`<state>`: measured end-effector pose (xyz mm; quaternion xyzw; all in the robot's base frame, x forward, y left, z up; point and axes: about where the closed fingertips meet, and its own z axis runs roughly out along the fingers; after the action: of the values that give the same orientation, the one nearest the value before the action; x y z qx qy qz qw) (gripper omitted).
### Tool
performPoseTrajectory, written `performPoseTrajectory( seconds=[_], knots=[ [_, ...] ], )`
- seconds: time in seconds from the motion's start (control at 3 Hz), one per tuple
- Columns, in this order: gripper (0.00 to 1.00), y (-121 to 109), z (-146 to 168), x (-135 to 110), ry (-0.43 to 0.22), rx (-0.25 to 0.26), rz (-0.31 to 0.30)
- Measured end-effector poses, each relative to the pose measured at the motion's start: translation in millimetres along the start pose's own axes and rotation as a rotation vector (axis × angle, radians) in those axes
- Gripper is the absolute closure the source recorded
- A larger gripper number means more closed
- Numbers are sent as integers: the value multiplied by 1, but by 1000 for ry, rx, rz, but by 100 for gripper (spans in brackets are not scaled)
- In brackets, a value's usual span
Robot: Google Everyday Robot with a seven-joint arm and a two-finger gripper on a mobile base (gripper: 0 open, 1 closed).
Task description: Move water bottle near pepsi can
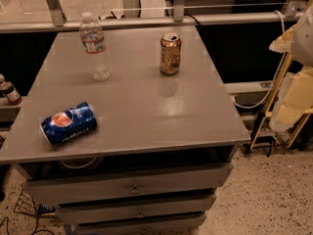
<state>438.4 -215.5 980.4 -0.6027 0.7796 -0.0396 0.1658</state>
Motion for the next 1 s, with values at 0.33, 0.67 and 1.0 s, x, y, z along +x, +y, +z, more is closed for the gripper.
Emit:
performPoseTrajectory(
  seconds=[0.33, 0.67, 1.0],
  knots=[
    [0, -1, -1, -2, -3, 5, -1],
    [0, -20, 0, -30, -68, 16, -18],
    [0, -48, 6, -82, -194, 31, -17]
  ],
)
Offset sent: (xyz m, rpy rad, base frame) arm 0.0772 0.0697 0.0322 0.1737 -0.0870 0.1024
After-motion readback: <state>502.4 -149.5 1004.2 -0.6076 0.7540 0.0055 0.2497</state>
